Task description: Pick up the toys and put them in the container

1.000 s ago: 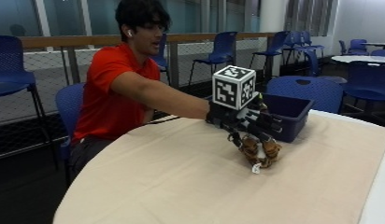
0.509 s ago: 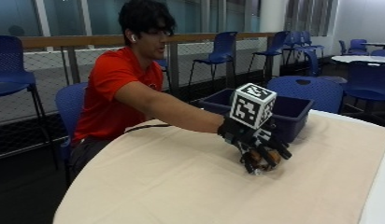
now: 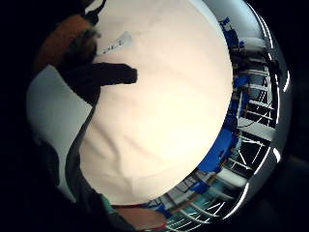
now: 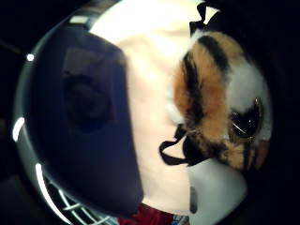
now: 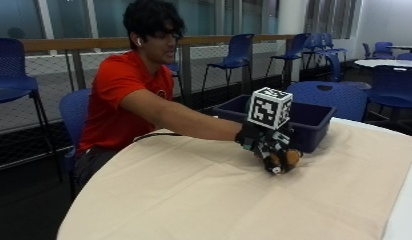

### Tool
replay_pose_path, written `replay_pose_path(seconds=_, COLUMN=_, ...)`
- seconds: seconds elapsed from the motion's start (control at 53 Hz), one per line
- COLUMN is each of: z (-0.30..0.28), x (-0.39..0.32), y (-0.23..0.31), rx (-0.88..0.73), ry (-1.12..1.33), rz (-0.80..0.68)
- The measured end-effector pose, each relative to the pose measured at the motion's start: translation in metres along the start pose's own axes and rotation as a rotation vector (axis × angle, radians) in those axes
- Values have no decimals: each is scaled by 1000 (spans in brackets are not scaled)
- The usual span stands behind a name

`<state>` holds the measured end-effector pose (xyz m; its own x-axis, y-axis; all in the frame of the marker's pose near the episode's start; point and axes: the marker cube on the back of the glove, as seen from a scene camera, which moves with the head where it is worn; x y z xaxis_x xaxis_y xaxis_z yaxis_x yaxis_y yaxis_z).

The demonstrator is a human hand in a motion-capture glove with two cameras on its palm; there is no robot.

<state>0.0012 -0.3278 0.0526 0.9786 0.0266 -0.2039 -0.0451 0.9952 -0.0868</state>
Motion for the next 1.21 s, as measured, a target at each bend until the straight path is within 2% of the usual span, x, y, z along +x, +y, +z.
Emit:
replay_pose_path(seconds=0.132, z=-4, x=-9, y=9, rx=60, ry=26, rz=5)
replay_pose_path(seconds=0.283, z=-18, x=-11, y=32, rx=13, ry=-69, rz=40)
replay_pose_path(seconds=0.585, z=-99, x=-37, y=80, rx=127, ry=-49, rz=8)
replay_pose_path(seconds=0.736, z=-139, x=-70, y=103, rx=131, ry=-184, rz=-46)
replay_pose_path(seconds=0.849, z=-160, x=-100, y=110, rx=161, ry=-176, rz=-91)
replay_pose_path(seconds=0.924, z=-166, x=-119, y=111, rx=168, ry=-176, rz=-109)
replay_pose_path(seconds=1.113, z=-171, x=-186, y=126, rx=177, ry=-222, rz=-268)
replay_pose_path(seconds=1.207, z=-169, x=-196, y=127, rx=173, ry=-220, rz=-250)
